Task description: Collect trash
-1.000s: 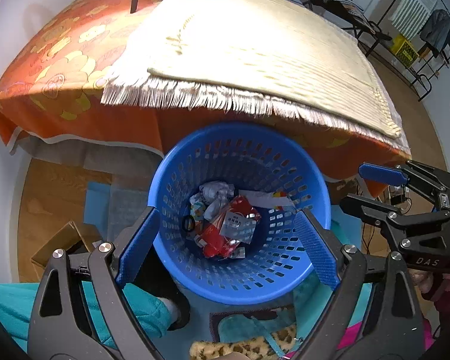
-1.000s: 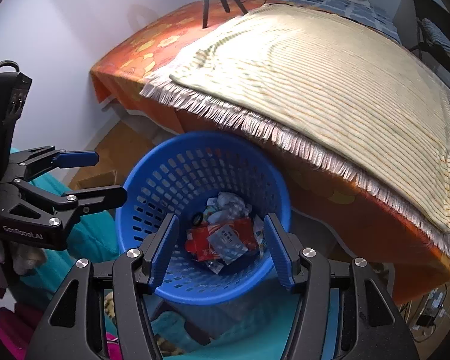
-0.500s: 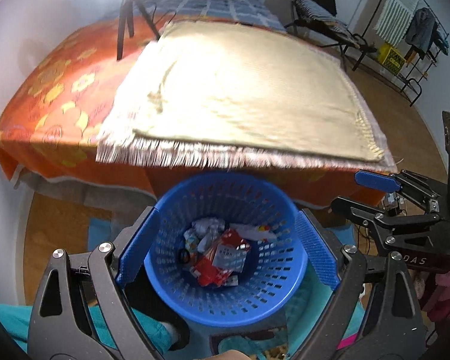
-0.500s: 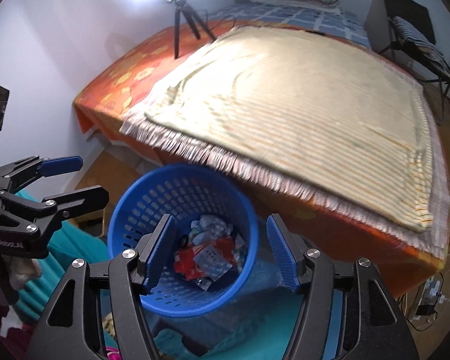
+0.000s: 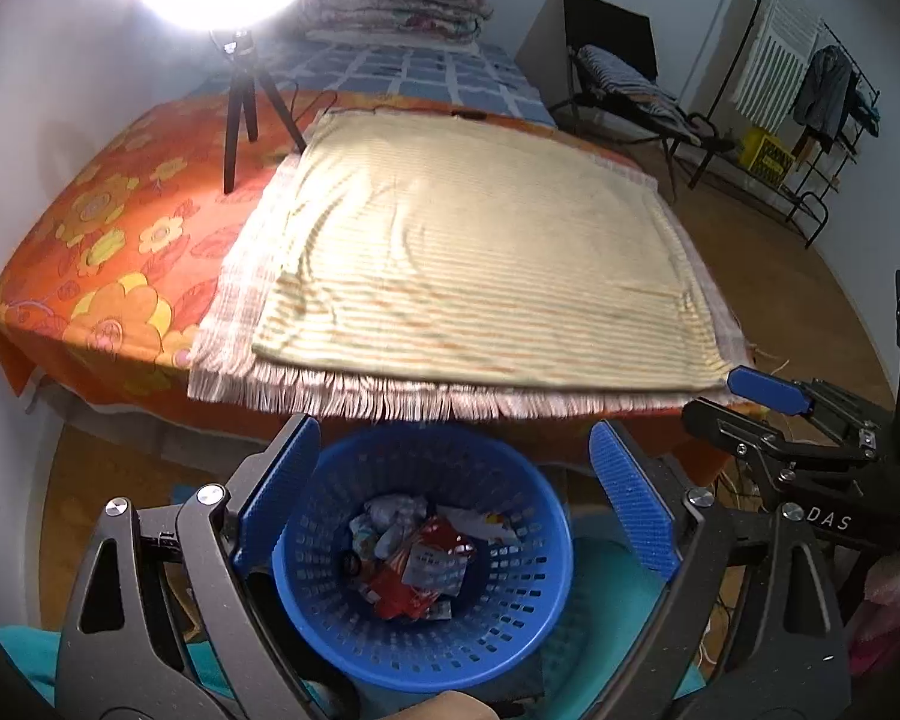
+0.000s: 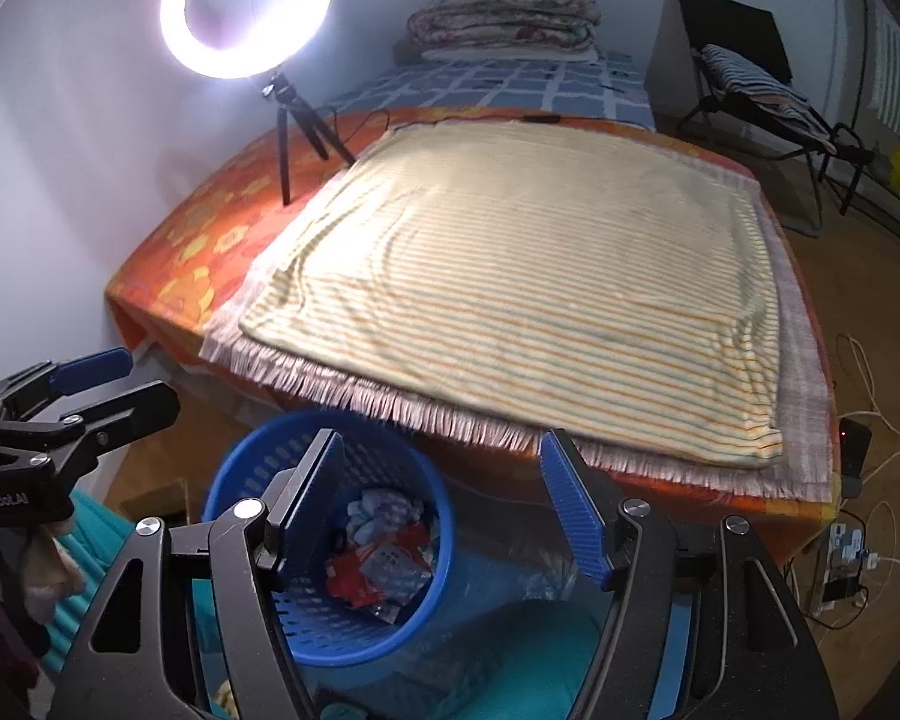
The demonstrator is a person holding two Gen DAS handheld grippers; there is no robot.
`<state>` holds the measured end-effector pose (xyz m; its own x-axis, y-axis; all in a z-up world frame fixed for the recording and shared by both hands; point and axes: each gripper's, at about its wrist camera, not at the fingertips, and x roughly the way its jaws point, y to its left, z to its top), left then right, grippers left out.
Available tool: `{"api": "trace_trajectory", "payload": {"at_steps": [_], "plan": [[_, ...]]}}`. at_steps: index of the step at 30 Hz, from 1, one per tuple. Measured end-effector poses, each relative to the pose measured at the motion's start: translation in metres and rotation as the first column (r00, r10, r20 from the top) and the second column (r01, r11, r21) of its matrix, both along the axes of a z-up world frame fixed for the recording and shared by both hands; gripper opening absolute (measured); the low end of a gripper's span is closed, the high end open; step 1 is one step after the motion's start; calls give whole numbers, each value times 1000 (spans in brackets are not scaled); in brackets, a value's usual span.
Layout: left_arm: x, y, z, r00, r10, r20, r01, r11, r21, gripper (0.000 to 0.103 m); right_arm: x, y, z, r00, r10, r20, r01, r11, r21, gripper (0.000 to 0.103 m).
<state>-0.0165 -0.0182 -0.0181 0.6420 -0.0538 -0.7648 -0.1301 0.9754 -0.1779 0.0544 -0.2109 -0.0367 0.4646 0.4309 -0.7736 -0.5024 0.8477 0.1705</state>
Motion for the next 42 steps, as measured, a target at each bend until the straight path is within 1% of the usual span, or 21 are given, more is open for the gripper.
{"api": "trace_trajectory", "payload": {"at_steps": [5, 13, 16, 22, 26, 42], "plan": [[-1, -6, 18, 999, 0, 40, -1, 999, 33, 94, 0, -5, 12, 1000, -7, 14, 6, 999, 37, 67], [-3, -10, 35, 997, 21, 75, -25, 998, 51, 94, -1, -14, 26, 999, -32, 44, 29, 997, 68, 68], [-3, -10, 36, 996, 38, 76, -42, 998, 53, 99, 0, -16, 28, 998, -37, 47, 34, 997, 74, 68], [-4, -10, 37, 996, 48, 79, -52, 997, 58, 99, 0, -18, 27, 998, -41, 47, 37, 996, 75, 68], [-6, -11, 40, 995, 46, 87, -53, 996, 76, 100, 0, -20, 28, 998, -41, 46, 37, 996, 77, 68], [-7, -14, 46, 995, 51, 88, -59, 995, 86, 101, 1, -25, 28, 997, -62, 43, 58, 994, 94, 69]]}}
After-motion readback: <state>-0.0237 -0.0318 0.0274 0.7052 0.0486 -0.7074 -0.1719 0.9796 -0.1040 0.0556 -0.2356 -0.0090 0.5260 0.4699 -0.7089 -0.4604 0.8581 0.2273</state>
